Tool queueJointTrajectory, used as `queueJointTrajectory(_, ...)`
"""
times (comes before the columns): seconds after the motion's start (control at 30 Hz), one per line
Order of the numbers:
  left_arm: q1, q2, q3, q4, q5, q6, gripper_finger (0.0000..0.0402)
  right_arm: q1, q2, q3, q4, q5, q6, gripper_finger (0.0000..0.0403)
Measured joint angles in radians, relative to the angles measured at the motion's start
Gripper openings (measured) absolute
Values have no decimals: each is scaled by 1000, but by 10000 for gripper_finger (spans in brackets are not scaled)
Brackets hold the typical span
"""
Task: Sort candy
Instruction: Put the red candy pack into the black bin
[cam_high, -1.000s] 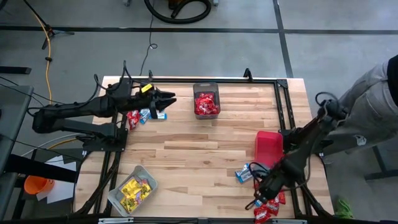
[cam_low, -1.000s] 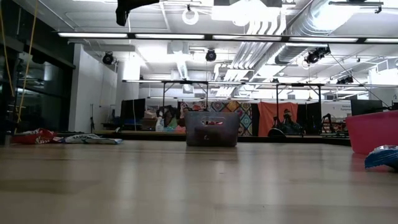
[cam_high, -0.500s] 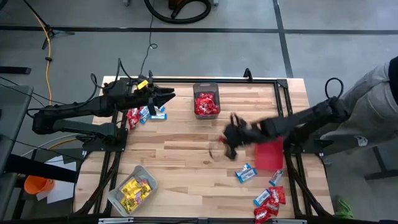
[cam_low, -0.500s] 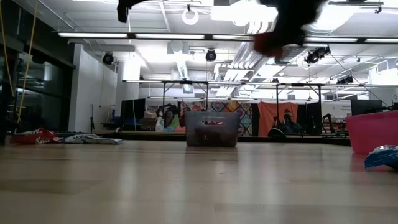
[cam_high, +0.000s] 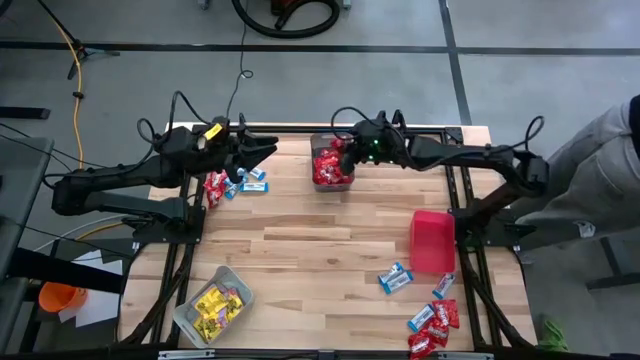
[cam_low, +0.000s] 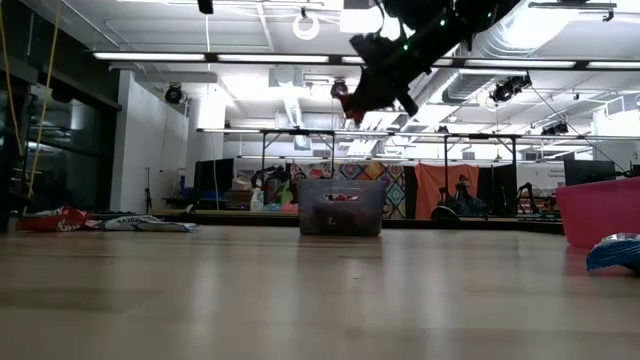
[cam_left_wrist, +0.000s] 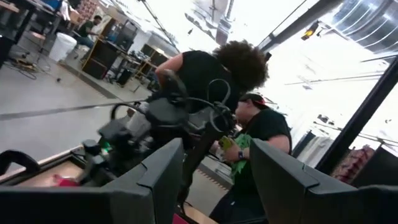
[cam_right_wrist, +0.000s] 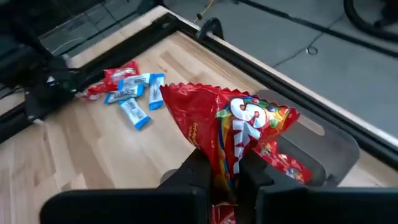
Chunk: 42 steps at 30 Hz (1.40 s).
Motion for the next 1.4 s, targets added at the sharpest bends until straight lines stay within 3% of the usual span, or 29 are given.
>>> queueJointTrajectory(0.17, -22, 0, 0, -1, -1, 0, 175, -25, 72, 0, 18, -37, 58, 66)
queueJointTrajectory(0.43, -33, 0, 0, -1, -2, 0, 175, -52, 126, 0, 23, -69, 141, 218)
queueJointTrajectory(0.57, -33, 0, 0, -1, -2, -15, 175, -55, 126, 0, 2, -112, 114, 262)
queueJointTrajectory(0.7, -33, 0, 0, -2, -2, -15, 175, -55, 127, 0, -99, -73, 127, 269)
queueJointTrajectory(0.9, -33, 0, 0, -33, -2, 5, 175, -54, 91, 0, 11, -161, 111, 270)
queueJointTrajectory(1.07, -33, 0, 0, -144, -3, 11, 175, -62, -39, 0, 50, -154, 78, 270)
queueJointTrajectory(1.23, -33, 8, 0, -274, -6, 13, 175, -53, -203, 0, 8, -152, 32, 270)
queueJointTrajectory(1.4, -33, 27, 0, -302, -8, 46, 175, -24, -320, 0, -70, -103, 19, 270)
